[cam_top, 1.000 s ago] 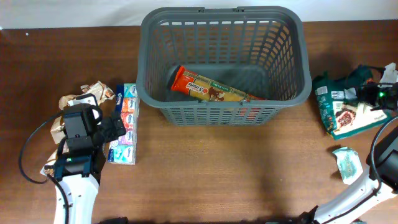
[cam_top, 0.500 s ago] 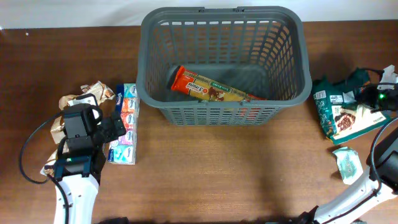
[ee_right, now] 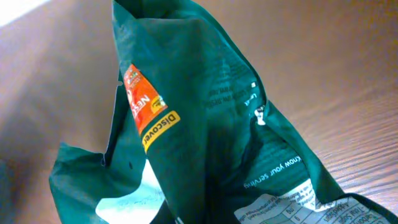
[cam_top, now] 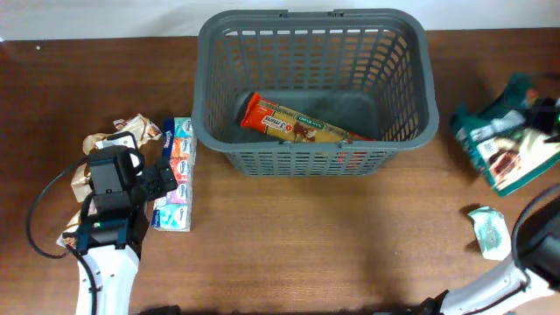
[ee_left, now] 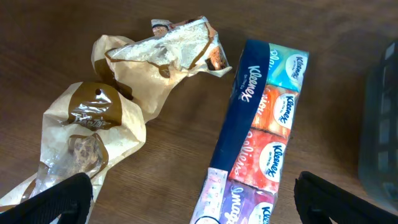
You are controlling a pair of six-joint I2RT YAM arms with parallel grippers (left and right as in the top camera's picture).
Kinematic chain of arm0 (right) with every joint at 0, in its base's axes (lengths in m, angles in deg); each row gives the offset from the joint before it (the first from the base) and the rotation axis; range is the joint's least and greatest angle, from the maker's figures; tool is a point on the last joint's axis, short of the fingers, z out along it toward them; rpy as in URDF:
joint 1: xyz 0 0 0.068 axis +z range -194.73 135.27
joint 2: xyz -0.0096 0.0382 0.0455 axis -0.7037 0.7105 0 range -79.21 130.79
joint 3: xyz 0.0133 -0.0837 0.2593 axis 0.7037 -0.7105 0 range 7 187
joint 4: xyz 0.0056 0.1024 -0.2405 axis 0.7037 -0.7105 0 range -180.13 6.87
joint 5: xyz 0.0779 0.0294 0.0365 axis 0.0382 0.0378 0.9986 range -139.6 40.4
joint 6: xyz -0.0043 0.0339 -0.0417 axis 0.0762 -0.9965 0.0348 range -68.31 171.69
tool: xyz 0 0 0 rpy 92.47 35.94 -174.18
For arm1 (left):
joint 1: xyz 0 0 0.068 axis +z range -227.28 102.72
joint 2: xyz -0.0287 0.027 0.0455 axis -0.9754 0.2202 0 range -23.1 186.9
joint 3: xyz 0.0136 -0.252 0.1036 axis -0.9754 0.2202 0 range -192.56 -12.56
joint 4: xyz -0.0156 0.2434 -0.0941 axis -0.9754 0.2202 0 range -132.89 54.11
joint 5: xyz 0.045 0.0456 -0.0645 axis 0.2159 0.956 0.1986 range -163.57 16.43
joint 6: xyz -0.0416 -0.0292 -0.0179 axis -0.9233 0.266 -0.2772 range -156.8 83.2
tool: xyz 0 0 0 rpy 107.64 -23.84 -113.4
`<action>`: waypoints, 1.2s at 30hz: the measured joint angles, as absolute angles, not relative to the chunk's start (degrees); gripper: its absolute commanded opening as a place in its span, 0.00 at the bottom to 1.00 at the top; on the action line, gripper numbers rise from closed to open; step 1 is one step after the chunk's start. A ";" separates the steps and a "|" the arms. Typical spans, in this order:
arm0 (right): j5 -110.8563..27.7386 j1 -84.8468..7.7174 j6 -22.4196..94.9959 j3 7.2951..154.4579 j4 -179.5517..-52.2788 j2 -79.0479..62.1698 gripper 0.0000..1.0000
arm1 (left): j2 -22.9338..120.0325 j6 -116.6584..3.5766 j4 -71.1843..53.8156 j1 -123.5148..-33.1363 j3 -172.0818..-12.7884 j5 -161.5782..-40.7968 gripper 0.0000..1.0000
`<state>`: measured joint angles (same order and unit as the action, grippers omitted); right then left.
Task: Pack container
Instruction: 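Carry the green pouch with the right gripper and release it into the basket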
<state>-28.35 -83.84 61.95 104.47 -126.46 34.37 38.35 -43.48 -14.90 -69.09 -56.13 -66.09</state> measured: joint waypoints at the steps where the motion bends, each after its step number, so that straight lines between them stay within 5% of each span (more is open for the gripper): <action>1: -28.37 -83.86 61.82 105.26 -126.48 32.88 0.03 | 38.35 -43.48 -14.90 -69.09 -56.13 -66.09 0.99; 15: -23.71 -80.23 57.10 112.56 -126.50 23.70 0.04 | 38.35 -43.48 -14.90 -69.09 -56.15 -66.09 0.99; 27: -19.30 -67.56 53.07 140.38 -124.01 21.01 0.04 | 38.35 -43.48 -14.92 -69.09 -56.13 -66.09 0.99; 36: -17.77 -53.46 50.36 144.43 -128.80 18.74 0.03 | 38.35 -43.48 -15.60 -69.09 -56.13 -66.09 0.99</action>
<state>-17.77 -53.46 50.36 144.43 -128.80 18.74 38.35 -43.48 -15.60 -69.09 -56.13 -66.09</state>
